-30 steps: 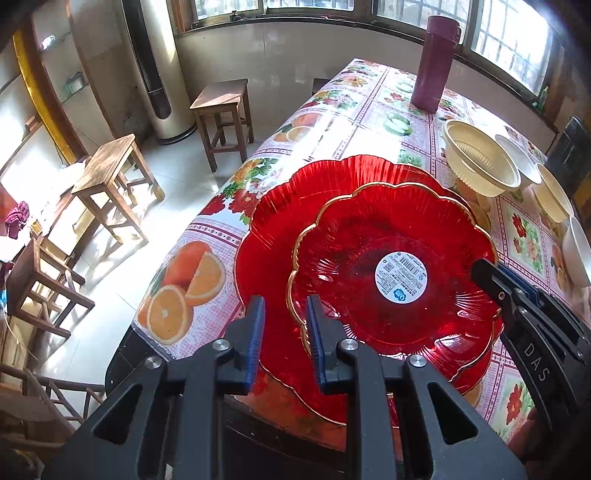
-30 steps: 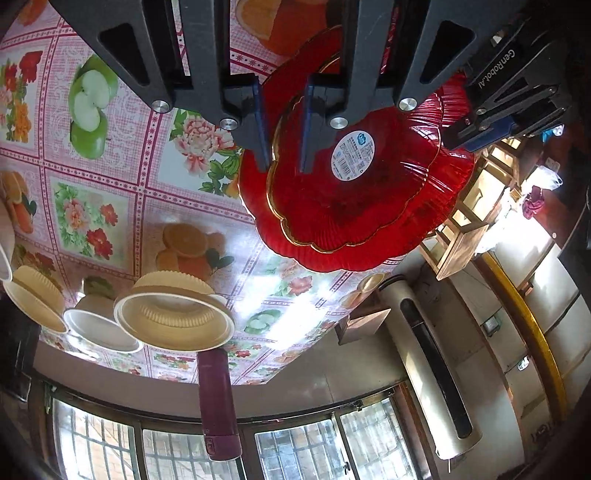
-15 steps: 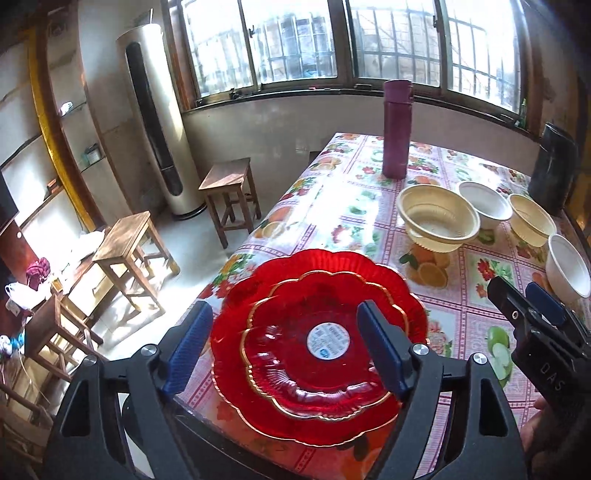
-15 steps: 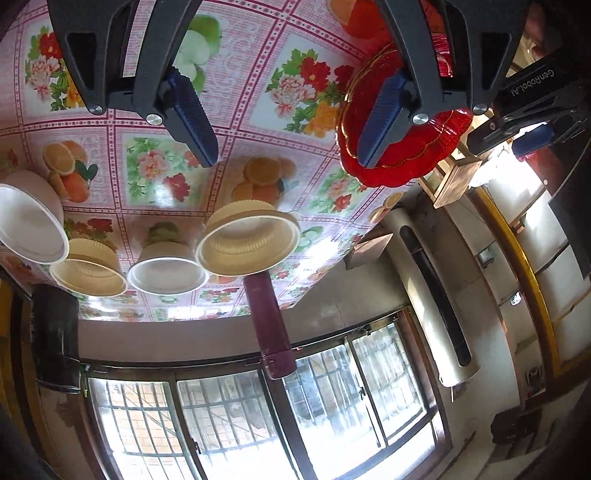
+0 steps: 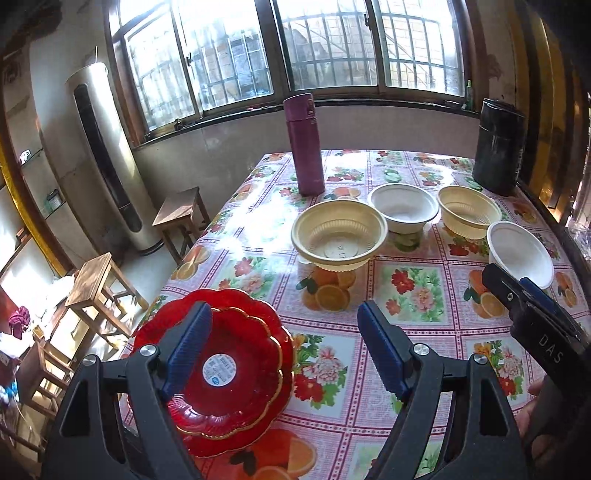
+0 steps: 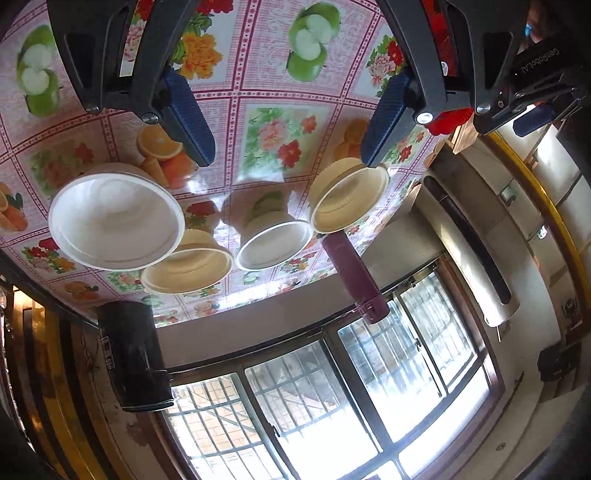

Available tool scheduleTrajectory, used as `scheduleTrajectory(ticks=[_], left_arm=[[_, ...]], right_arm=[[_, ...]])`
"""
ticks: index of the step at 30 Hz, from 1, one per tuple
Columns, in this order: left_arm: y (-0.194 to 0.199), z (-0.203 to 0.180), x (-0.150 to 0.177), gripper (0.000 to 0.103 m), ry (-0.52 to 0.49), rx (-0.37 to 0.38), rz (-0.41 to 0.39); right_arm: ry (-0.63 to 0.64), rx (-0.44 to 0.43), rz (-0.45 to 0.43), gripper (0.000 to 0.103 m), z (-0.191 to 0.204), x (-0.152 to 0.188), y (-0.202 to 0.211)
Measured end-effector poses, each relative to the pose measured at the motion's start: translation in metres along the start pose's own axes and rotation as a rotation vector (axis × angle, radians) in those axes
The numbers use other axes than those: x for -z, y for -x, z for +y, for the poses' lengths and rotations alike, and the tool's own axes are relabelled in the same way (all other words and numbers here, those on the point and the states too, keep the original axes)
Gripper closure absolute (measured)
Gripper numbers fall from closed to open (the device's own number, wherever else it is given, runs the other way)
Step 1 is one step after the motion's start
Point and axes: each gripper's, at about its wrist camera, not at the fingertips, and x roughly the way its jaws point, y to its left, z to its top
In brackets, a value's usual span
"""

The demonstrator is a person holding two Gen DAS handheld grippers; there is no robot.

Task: Organize plates and bowls
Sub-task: 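Move the left gripper toward the large white paper bowl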

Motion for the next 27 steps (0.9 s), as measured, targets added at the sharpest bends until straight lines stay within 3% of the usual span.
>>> scheduleTrajectory(ticks=[8, 27], left_arm=[[-0.007, -0.036, -0.012, 0.022, -0.049, 0.025, 0.013], [-0.033, -0.065, -0.023, 0.022, -0.080, 0.057, 0.060]], right_arm=[[-0.038, 0.017, -0.003, 0.020, -0.026, -0.007, -0.001], [-0.071, 0.025, -0.009, 0.020, -0.039, -0.013, -0.004]])
